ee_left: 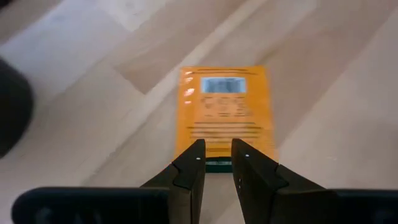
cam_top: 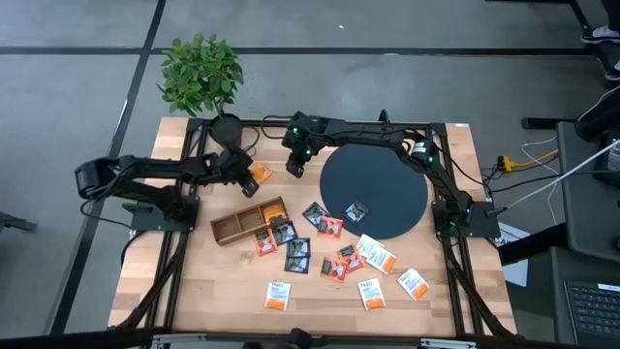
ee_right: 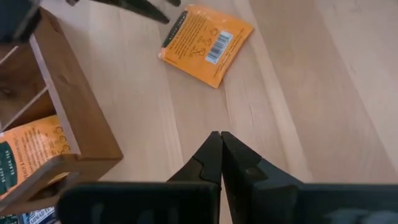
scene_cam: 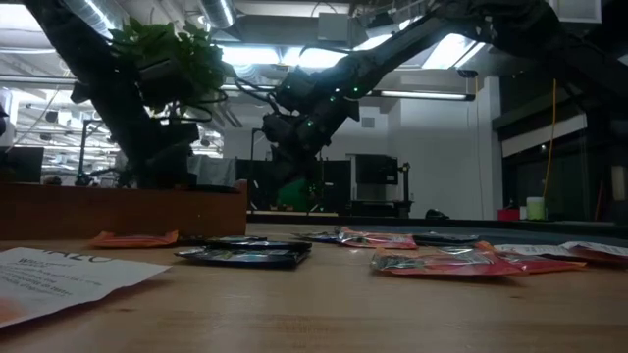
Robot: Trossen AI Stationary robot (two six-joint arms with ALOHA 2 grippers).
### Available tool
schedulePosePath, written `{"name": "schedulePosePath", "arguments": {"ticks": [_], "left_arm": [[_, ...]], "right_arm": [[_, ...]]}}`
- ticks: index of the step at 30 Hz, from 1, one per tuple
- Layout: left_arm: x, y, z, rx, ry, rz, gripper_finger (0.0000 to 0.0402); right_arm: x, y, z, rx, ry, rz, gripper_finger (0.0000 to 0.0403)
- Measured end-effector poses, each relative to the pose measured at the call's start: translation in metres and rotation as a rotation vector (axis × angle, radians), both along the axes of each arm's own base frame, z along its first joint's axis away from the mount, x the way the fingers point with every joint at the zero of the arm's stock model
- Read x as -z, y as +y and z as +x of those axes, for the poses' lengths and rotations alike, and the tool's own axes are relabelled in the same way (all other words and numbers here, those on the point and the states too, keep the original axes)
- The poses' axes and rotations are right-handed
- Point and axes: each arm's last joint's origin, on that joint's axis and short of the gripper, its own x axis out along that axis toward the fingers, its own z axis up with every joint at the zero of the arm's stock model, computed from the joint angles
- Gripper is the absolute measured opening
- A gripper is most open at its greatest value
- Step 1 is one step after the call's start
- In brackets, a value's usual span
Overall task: Pick & Place Tea
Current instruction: Put the orange tea bag into the right section of the wooden organizer
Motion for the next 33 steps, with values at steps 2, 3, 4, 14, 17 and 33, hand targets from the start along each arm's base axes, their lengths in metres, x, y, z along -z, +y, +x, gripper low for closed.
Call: {"name": "schedulePosePath", "arguments": {"ticks": [2, 3, 4, 14, 17, 33], "left_arm": [[0.002, 0.001, 0.0, -0.014, 0.021, 0.012, 0.0074], [0.003, 0.001, 0.0, -0.016, 0.027, 0.012, 0.0074], [0.005, 0.001, 0.001, -0.017, 0.032, 0.009, 0.0074], [0.021, 0.008, 0.013, -0.025, 0.025, 0.006, 0.0074], [0.026, 0.009, 0.016, -0.031, 0.026, 0.004, 0.0074], [0.038, 0.013, 0.026, -0.046, -0.032, -0.025, 0.0074]], "right_arm": [[0.0, 0.0, 0.0, 0.0, 0.0, 0.0, 0.0012], [0.0, 0.0, 0.0, 0.0, 0.0, 0.0, 0.0012], [0.0, 0.0, 0.0, 0.0, 0.0, 0.0, 0.0012], [0.0, -0.001, 0.0, 0.065, 0.004, 0.053, 0.0012], [-0.001, -0.004, -0.001, 0.101, -0.001, 0.084, 0.0012], [-0.008, -0.029, -0.004, 0.245, -0.088, 0.291, 0.0137]]}}
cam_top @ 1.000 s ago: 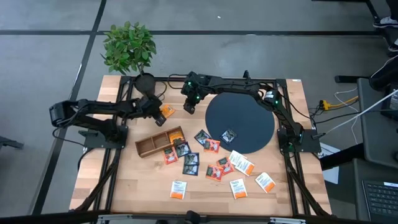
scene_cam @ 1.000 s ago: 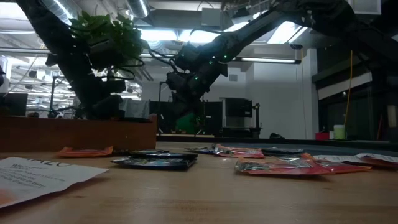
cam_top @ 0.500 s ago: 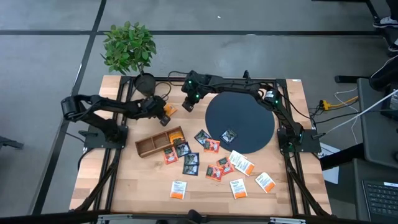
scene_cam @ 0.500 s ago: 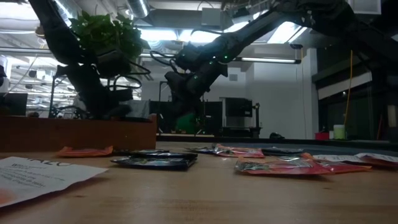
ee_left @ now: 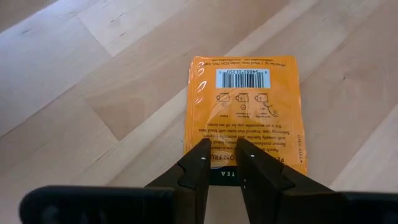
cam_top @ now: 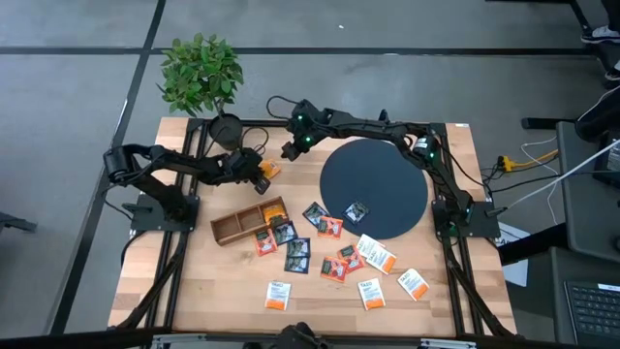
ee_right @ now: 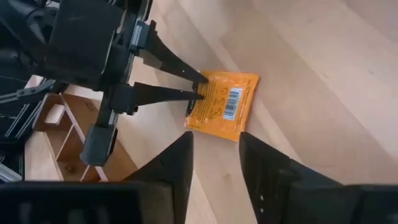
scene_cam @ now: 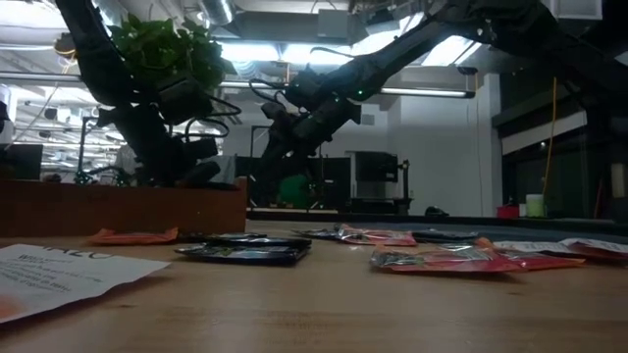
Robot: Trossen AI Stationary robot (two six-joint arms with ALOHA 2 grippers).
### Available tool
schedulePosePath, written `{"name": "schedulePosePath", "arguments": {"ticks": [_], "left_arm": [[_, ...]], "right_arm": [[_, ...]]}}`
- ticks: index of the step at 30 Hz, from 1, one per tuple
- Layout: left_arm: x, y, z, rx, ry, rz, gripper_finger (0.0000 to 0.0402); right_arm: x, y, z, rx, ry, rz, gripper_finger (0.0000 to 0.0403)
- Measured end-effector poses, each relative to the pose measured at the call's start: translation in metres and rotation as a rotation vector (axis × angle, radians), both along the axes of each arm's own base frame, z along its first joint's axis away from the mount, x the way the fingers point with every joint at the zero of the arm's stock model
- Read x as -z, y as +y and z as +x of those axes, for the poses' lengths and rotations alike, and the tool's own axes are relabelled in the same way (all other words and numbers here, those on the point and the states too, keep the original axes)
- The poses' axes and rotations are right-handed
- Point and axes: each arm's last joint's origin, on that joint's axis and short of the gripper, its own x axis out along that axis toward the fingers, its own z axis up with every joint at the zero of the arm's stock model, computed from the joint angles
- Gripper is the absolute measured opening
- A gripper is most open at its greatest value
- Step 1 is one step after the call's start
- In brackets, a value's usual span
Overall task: Pick & Place Tea
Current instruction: Put the orange tea bag into the right section of the wooden organizer
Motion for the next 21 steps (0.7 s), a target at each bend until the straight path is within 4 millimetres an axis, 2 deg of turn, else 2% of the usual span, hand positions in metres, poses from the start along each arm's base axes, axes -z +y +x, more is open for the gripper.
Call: {"name": "schedulePosePath", "arguments": {"ticks": [4, 7, 10, 15, 21], "left_arm": [[0.0, 0.0, 0.0, 0.009, -0.004, -0.01, 0.0074], [0.0, -0.001, 0.001, 0.062, -0.007, -0.019, 0.0074], [0.0, -0.003, 0.002, 0.13, -0.005, -0.021, 0.0074], [0.0, -0.008, 0.005, 0.228, 0.005, -0.012, 0.0074], [0.0, -0.014, 0.008, 0.319, 0.01, -0.009, 0.0074]], "right_arm": [[0.001, 0.003, 0.0, -0.016, 0.014, -0.034, 0.0142], [0.004, 0.012, 0.002, -0.07, 0.058, -0.124, 0.0143], [0.008, 0.03, 0.004, -0.135, 0.129, -0.215, 0.0143], [0.013, 0.063, 0.01, -0.223, 0.203, -0.27, 0.0143], [0.015, 0.085, 0.014, -0.175, 0.255, -0.248, 0.0143]]}}
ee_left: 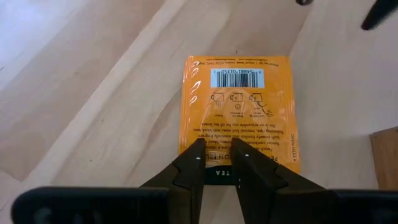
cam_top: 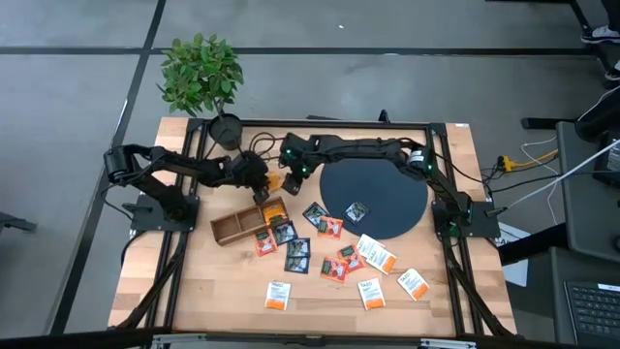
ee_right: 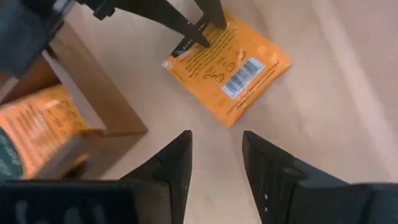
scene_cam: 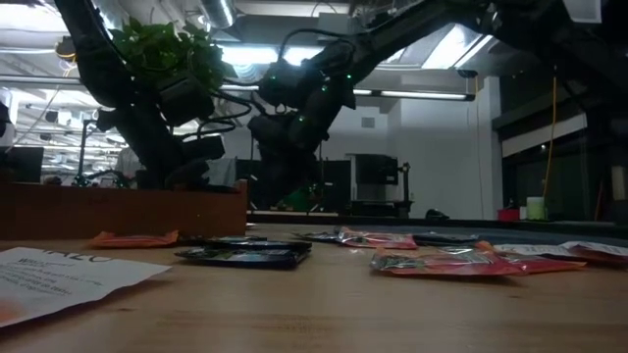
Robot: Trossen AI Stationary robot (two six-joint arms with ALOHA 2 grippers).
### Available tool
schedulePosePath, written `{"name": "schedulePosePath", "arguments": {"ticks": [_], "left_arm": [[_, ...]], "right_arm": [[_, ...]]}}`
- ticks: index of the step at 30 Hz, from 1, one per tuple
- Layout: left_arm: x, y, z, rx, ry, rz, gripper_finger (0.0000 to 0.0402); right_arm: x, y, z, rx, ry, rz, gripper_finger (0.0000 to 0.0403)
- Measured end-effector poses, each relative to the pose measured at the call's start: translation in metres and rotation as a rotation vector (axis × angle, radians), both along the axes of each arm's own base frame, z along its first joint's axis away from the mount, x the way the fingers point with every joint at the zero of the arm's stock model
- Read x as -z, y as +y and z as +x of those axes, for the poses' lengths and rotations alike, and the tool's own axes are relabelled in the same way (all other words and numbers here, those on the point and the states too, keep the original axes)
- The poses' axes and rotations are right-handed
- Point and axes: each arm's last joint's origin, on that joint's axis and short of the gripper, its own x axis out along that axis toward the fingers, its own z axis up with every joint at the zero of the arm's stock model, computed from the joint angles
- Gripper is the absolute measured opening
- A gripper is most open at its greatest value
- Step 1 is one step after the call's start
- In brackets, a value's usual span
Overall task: Pick & Place Tea
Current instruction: Put the orange tea bag into the right section of the wooden organizer
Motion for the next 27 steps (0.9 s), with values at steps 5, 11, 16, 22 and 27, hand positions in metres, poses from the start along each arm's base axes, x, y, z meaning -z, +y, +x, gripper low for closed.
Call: {"name": "schedulePosePath", "arguments": {"ticks": [5, 11, 16, 22, 27], "left_arm": [[0.0, -0.002, 0.001, 0.009, -0.002, -0.003, 0.0074], [0.0, -0.003, 0.002, 0.031, -0.017, -0.035, 0.0074], [0.0, -0.003, 0.002, 0.022, -0.02, -0.041, 0.0074], [0.0, -0.003, 0.002, 0.019, -0.021, -0.042, 0.0074], [0.0, -0.004, 0.002, 0.016, -0.025, -0.049, 0.0074]], "right_arm": [[0.017, 0.002, -0.005, 0.141, 0.018, 0.123, 0.0143], [0.021, 0.0, 0.002, 0.21, -0.127, 0.181, 0.0143], [0.038, 0.002, -0.006, 0.302, -0.094, 0.252, 0.0143], [0.056, 0.004, -0.014, 0.377, -0.138, 0.355, 0.0143], [0.062, 0.003, -0.015, 0.427, -0.204, 0.432, 0.0143]]}}
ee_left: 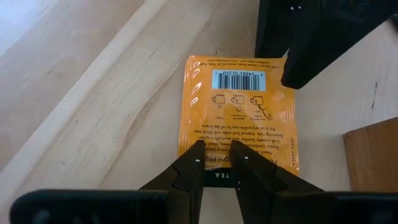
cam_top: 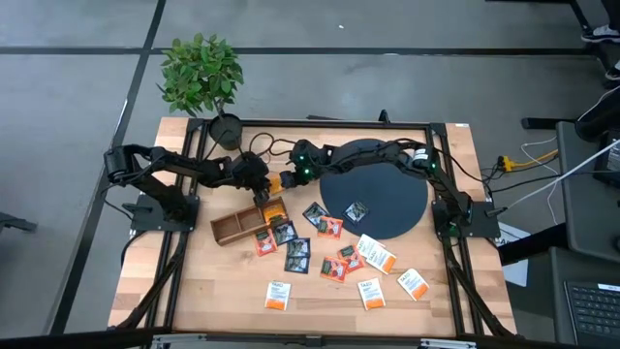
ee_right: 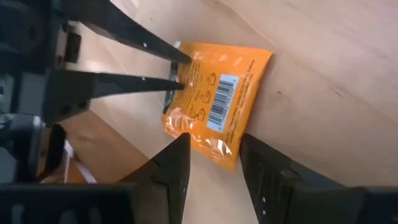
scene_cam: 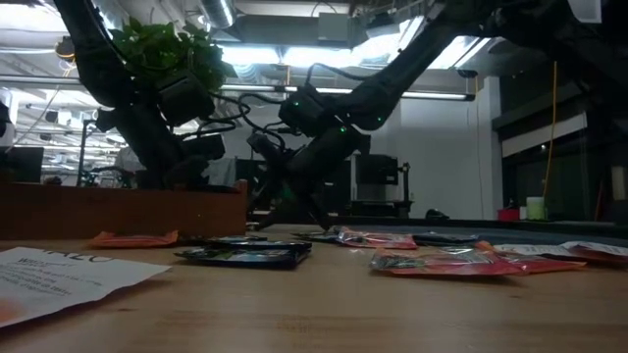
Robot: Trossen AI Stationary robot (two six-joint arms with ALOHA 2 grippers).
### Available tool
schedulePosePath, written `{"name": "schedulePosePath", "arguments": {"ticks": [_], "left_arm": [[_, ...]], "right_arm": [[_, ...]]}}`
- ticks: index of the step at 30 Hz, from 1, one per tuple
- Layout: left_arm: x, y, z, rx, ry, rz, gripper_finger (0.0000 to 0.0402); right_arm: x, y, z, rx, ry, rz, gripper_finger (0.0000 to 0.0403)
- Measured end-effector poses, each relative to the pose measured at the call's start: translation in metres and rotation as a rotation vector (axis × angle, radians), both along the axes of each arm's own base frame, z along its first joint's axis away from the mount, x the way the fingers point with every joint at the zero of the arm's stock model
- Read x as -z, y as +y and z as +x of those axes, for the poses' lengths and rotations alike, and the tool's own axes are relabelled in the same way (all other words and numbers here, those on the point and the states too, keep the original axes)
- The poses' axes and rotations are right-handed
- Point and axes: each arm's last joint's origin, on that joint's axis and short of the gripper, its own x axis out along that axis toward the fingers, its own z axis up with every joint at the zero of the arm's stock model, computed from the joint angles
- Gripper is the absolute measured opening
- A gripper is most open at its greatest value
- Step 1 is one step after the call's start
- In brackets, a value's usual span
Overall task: Pick & Place Tea
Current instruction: Put the orange tea bag into the right section of the wooden organizer
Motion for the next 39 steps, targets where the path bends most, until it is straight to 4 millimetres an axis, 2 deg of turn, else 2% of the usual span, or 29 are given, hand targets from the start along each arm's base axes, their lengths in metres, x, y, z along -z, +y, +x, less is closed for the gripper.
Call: {"name": "schedulePosePath", "arguments": {"ticks": [9, 13, 18, 23, 27, 32, 39], "left_arm": [[0.0, 0.0, 0.001, -0.015, -0.024, -0.013, 0.0074], [0.0, 0.0, 0.001, -0.036, -0.034, -0.026, 0.0074], [0.0, 0.0, 0.001, -0.041, -0.036, -0.028, 0.0074], [-0.004, 0.0, 0.001, -0.067, -0.067, -0.07, 0.0074], [-0.016, -0.001, -0.005, -0.084, -0.131, -0.177, 0.0074], [-0.04, -0.002, -0.017, -0.113, -0.191, -0.209, 0.0074], [-0.082, -0.006, -0.037, -0.18, -0.384, -0.192, 0.0074]], "right_arm": [[0.001, 0.0, 0.0, -0.009, 0.001, -0.001, 0.0133], [0.002, 0.0, 0.0, -0.018, 0.002, -0.006, 0.0093], [0.002, 0.0, 0.0, -0.027, 0.0, -0.009, 0.0017], [0.002, -0.001, -0.001, -0.04, -0.002, 0.005, 0.0013], [-0.001, -0.005, -0.005, -0.059, 0.0, 0.025, 0.0006], [-0.011, -0.015, -0.017, -0.06, 0.06, 0.018, 0.0004], [-0.058, -0.026, -0.034, -0.118, 0.055, -0.14, 0.0002]]}}
